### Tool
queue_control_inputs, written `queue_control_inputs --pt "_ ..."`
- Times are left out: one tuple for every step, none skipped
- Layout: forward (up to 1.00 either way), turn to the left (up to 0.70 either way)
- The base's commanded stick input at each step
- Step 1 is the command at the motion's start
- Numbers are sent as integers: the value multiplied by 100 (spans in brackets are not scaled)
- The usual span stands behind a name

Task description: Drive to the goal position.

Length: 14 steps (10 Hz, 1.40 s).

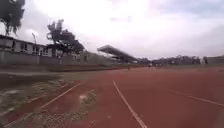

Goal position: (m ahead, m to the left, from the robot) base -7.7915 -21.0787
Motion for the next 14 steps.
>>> queue_control_inputs --pt "0 0" --pt "0 0" --pt "0 0" --pt "0 0" --pt "6 0" --pt "31 0" --pt "70 0" --pt "70 0" --pt "70 0" --pt "70 0" --pt "70 0" --pt "70 0" --pt "70 0" --pt "70 0"
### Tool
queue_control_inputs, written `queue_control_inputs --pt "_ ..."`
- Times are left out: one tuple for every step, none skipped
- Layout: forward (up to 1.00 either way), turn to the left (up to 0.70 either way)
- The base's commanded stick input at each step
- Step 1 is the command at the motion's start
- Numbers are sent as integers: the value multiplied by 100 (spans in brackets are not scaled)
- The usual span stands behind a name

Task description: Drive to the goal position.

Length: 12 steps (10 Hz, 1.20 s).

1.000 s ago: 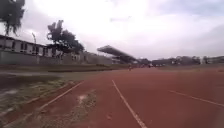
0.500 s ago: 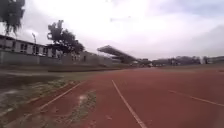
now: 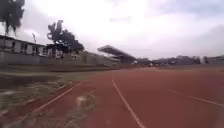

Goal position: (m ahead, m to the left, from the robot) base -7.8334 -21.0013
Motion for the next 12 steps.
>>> queue_control_inputs --pt "70 0" --pt "70 0" --pt "70 0" --pt "70 0" --pt "70 0" --pt "70 0" --pt "70 0" --pt "70 0" --pt "70 0" --pt "70 13" --pt "70 33" --pt "70 35"
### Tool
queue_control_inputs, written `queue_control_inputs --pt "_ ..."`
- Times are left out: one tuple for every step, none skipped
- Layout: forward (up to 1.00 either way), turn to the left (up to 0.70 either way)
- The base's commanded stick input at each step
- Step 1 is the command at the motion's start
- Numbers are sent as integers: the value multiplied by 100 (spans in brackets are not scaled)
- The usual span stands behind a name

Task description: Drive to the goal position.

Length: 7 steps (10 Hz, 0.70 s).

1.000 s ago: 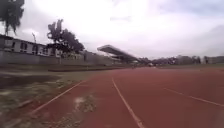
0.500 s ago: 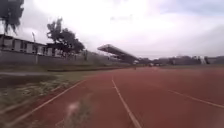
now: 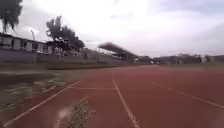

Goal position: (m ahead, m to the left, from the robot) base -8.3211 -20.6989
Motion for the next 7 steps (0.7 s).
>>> queue_control_inputs --pt "70 24" --pt "70 4" --pt "70 1" --pt "70 0" --pt "70 0" --pt "70 0" --pt "70 0"
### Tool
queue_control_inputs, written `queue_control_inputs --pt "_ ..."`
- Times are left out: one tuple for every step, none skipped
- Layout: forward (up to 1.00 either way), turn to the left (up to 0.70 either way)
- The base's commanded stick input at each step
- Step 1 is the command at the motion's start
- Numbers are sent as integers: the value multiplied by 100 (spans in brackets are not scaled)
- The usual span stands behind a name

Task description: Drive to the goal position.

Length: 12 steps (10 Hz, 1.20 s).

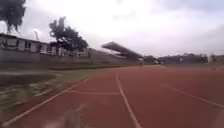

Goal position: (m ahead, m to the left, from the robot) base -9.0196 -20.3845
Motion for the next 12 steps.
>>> queue_control_inputs --pt "70 0" --pt "70 0" --pt "70 0" --pt "70 0" --pt "70 0" --pt "70 0" --pt "70 0" --pt "70 0" --pt "70 0" --pt "70 0" --pt "70 0" --pt "70 0"
